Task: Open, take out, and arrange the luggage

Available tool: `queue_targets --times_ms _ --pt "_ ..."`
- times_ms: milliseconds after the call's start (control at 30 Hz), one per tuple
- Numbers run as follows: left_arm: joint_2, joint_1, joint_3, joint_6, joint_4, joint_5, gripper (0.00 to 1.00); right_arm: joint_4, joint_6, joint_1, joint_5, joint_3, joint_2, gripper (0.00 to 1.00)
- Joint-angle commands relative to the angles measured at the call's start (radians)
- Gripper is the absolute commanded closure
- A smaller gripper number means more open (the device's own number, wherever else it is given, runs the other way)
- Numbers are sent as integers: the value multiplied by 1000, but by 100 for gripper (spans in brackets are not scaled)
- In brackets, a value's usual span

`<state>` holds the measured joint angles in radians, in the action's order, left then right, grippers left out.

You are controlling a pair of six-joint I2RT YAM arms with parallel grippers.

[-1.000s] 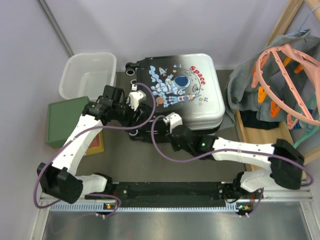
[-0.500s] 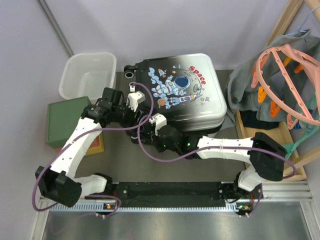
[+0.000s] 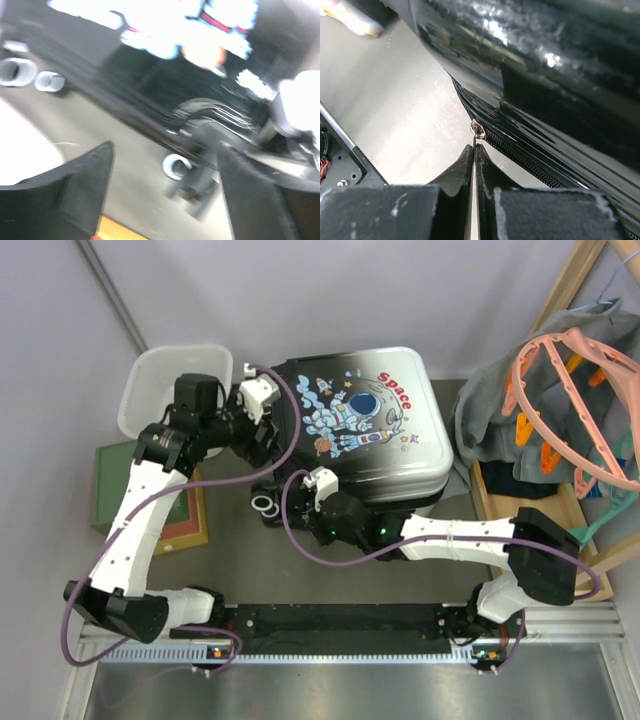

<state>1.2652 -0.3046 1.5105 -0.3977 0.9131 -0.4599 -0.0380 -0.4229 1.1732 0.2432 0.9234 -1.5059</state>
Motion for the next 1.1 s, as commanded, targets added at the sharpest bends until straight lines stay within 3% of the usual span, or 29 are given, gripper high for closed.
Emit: queue_targets --times_ms 0,33,100,333,400,467,533,600,700,933,1067 --pt "78 58 85 29 -188 235 24 -120 13 0 21 17 59 100" --pt "135 64 133 28 -203 297 30 -117 22 0 21 17 59 100" --pt "199 68 203 -24 -211 392 30 -109 29 0 21 19 59 100" --pt "419 73 358 -595 -188 388 9 -105 50 0 24 5 69 100" --pt "503 73 416 -674 -151 386 4 -102 58 0 25 5 72 100" --pt "584 76 581 -745 -27 379 3 -100 64 0 27 3 72 100" --pt "718 78 766 -777 53 385 2 -100 65 0 31 0 70 100" --pt "807 78 839 -800 40 423 2 -99 65 0 33 0 69 100" --pt "864 81 847 -865 -20 440 2 -96 70 0 34 -1 64 100" --pt "919 120 856 -987 76 243 2 -80 87 0 53 2 65 100" --pt "942 127 860 -971 49 169 6 -69 99 0 56 15 52 100"
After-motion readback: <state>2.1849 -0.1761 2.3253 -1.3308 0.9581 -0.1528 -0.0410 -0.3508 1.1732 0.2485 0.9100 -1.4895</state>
